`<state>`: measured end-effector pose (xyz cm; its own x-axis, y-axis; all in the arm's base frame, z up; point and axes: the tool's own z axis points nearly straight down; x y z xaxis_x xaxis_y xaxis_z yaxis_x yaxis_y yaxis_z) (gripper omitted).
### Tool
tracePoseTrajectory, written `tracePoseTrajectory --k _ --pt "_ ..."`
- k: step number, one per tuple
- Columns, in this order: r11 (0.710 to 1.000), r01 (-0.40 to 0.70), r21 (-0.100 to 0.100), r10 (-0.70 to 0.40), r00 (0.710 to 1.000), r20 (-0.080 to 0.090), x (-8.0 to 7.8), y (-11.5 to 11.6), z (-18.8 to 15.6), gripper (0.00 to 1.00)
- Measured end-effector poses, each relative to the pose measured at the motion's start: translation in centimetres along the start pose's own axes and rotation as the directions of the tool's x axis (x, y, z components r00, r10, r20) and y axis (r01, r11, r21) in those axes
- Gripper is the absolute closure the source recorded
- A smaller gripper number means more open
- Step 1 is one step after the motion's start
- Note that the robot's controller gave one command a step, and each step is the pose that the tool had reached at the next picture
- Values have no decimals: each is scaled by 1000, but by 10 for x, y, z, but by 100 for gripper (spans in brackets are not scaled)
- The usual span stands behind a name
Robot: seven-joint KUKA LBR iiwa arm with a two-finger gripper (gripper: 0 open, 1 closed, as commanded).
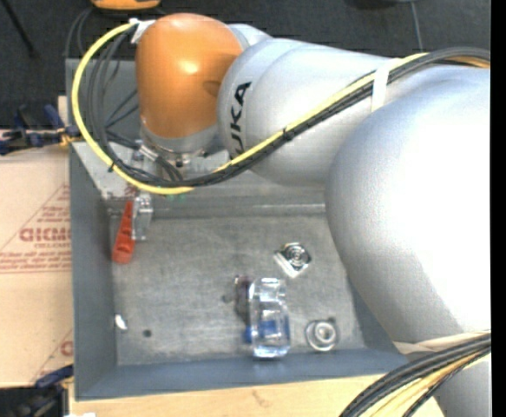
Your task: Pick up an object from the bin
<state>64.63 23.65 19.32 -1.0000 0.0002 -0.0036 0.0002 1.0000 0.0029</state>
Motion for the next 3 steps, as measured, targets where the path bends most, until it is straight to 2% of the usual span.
tracePoseTrajectory --k 1,2,3 --pt "984 177 0 -177 984 5 11 -19 95 0" --pt "985 175 4 -175 985 4 10 -21 96 100" --pt "998 66 11 -66 998 -1 6 -10 75 100"
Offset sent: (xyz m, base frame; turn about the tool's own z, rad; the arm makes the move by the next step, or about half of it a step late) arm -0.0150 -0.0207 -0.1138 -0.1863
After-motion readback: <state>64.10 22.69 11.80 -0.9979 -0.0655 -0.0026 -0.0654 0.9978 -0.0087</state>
